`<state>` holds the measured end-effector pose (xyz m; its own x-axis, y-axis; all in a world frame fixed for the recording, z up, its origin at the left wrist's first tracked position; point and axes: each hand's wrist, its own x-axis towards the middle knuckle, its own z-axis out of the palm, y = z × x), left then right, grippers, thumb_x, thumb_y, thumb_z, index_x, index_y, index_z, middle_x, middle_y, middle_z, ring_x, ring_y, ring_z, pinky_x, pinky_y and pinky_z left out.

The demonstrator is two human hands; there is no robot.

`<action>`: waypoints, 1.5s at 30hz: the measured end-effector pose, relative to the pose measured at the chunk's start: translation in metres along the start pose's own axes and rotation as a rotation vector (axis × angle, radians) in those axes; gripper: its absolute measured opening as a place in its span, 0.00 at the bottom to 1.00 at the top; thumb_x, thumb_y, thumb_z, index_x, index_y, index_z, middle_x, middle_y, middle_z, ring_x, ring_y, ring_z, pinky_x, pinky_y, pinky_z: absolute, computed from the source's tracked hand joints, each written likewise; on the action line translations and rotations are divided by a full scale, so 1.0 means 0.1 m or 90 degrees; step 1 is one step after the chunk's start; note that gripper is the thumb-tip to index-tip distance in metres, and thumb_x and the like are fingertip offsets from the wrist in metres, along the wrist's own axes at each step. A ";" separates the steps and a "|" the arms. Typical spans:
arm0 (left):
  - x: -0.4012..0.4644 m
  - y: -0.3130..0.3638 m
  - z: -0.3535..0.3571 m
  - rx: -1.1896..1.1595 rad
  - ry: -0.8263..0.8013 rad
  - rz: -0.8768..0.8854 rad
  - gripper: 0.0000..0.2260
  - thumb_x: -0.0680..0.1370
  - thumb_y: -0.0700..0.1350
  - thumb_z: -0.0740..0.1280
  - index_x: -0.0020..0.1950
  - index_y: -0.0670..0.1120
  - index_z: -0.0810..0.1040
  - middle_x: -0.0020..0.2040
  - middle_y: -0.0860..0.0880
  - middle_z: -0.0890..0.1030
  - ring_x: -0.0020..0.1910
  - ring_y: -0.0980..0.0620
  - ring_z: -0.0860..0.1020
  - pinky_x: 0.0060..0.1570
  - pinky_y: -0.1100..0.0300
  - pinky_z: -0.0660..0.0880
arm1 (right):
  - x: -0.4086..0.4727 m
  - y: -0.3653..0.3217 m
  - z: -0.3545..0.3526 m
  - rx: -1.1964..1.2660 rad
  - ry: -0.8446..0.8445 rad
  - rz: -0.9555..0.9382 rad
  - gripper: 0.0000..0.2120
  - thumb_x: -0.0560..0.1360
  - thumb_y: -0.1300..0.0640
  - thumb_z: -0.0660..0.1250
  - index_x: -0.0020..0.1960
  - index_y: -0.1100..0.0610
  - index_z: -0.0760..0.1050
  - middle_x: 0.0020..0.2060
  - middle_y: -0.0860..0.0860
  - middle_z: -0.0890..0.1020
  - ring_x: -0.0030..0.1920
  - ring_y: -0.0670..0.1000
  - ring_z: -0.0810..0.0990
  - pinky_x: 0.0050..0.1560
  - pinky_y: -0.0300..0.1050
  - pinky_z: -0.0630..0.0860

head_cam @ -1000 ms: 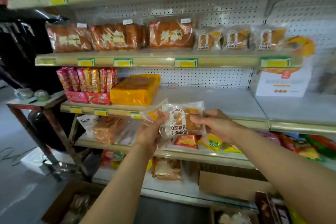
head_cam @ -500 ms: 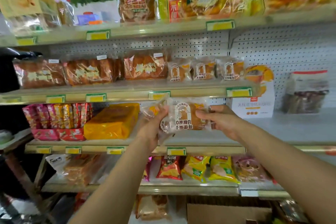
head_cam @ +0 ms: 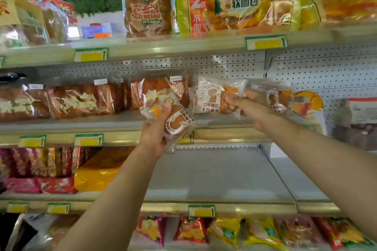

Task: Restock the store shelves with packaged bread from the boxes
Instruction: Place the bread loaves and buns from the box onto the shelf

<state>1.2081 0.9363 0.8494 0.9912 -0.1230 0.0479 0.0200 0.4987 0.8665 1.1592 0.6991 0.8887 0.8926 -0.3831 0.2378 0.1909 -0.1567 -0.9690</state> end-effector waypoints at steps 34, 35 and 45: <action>0.46 0.09 0.34 0.043 -0.048 0.016 0.30 0.71 0.61 0.68 0.62 0.40 0.78 0.55 0.38 0.84 0.56 0.37 0.82 0.52 0.40 0.80 | 0.66 0.08 0.22 -0.227 -0.019 -0.178 0.20 0.72 0.48 0.73 0.60 0.54 0.74 0.51 0.48 0.79 0.52 0.47 0.78 0.54 0.42 0.75; 0.43 0.07 0.40 0.053 -0.055 0.021 0.31 0.69 0.62 0.68 0.62 0.40 0.78 0.55 0.38 0.84 0.56 0.38 0.82 0.51 0.42 0.81 | 0.61 0.02 0.22 -0.237 -0.070 -0.183 0.18 0.72 0.46 0.73 0.57 0.52 0.76 0.51 0.46 0.79 0.51 0.45 0.78 0.53 0.39 0.74; 0.33 0.10 0.87 0.381 -0.181 0.090 0.21 0.69 0.67 0.67 0.54 0.55 0.79 0.45 0.51 0.86 0.49 0.46 0.84 0.47 0.52 0.81 | 0.50 -0.48 0.03 -0.403 -0.315 -0.226 0.37 0.60 0.47 0.81 0.67 0.51 0.73 0.63 0.45 0.78 0.63 0.45 0.76 0.65 0.45 0.71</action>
<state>1.2299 0.8629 0.9031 0.9045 -0.3536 0.2386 -0.2637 -0.0241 0.9643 1.1958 0.6899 0.9471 0.9264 0.1998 0.3190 0.3591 -0.7233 -0.5898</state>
